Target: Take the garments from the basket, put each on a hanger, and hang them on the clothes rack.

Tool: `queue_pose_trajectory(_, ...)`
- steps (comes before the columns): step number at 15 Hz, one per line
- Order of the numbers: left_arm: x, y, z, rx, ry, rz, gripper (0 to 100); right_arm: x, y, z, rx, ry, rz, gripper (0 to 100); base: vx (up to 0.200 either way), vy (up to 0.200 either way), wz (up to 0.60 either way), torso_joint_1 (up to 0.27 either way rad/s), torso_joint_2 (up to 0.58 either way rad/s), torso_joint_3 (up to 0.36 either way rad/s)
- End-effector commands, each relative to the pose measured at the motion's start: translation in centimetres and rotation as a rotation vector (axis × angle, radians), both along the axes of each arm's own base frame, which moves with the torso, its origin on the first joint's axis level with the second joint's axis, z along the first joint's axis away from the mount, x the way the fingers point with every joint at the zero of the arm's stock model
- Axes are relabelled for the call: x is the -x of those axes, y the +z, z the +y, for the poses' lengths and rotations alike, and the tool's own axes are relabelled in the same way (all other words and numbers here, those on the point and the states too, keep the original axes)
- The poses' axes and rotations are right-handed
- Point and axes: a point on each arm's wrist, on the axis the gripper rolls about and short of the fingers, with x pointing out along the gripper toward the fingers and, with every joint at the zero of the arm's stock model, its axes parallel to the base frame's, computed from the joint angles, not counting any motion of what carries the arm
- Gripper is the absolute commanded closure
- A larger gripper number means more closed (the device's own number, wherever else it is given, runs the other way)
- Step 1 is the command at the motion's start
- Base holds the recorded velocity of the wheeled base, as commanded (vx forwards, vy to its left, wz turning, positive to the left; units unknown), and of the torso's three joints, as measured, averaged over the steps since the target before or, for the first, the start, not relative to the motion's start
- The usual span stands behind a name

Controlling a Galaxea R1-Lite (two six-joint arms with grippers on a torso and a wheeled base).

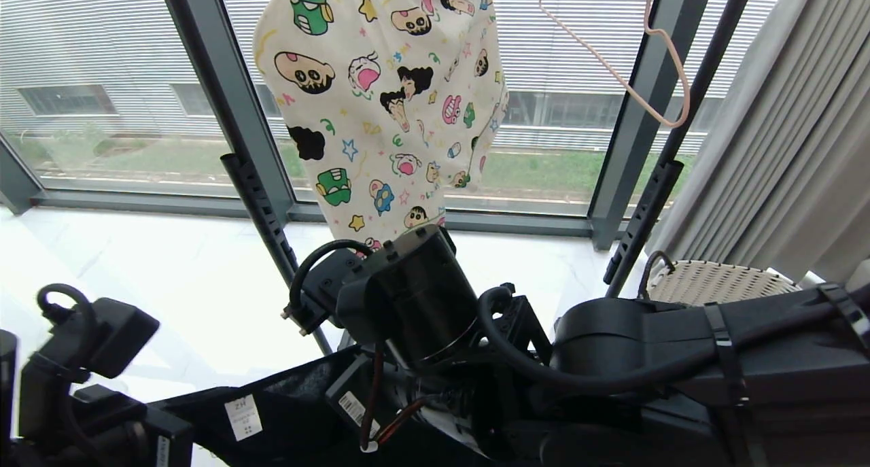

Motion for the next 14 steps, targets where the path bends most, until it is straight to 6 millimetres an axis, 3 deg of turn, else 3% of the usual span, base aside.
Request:
queue_pose_trajectory(1,1.6,2.5,0.7,0.059,-0.004,-0.136,100,-0.4,0.0,-0.6,0.007,-0.02,-0.001,100,0.0,0.0,0.0,0.0,0.0,0.0)
queue_pose_trajectory(3,1.5,3.6,0.0,-0.006,-0.11,-0.195,100,-1.6,0.4,-3.8,0.041,-0.127,-0.021,100,0.0,0.0,0.0,0.0,0.0,0.0)
queue_pose_trajectory(6,1.2,2.4,-0.7,-0.225,-0.327,-0.223,100,-2.6,1.0,-9.2,0.062,-0.221,-0.013,100,0.0,0.0,0.0,0.0,0.0,0.0)
queue_pose_trajectory(9,-0.1,2.5,-2.9,-0.225,-0.495,-0.194,100,-2.6,2.0,-13.5,0.054,-0.289,-0.017,100,0.0,0.0,0.0,0.0,0.0,0.0)
queue_pose_trajectory(10,-1.4,3.4,-4.3,-0.216,-0.521,-0.208,100,-2.2,2.4,-15.9,0.051,-0.323,-0.018,100,0.0,0.0,0.0,0.0,0.0,0.0)
queue_pose_trajectory(12,-3.5,4.8,-6.5,-0.191,-0.543,-0.273,100,-1.4,2.8,-18.7,0.043,-0.357,-0.024,100,0.0,0.0,0.0,0.0,0.0,0.0)
queue_pose_trajectory(14,-4.8,5.4,-8.6,-0.164,-0.581,-0.331,100,-0.6,3.3,-20.2,0.027,-0.37,-0.033,100,0.0,0.0,0.0,0.0,0.0,0.0)
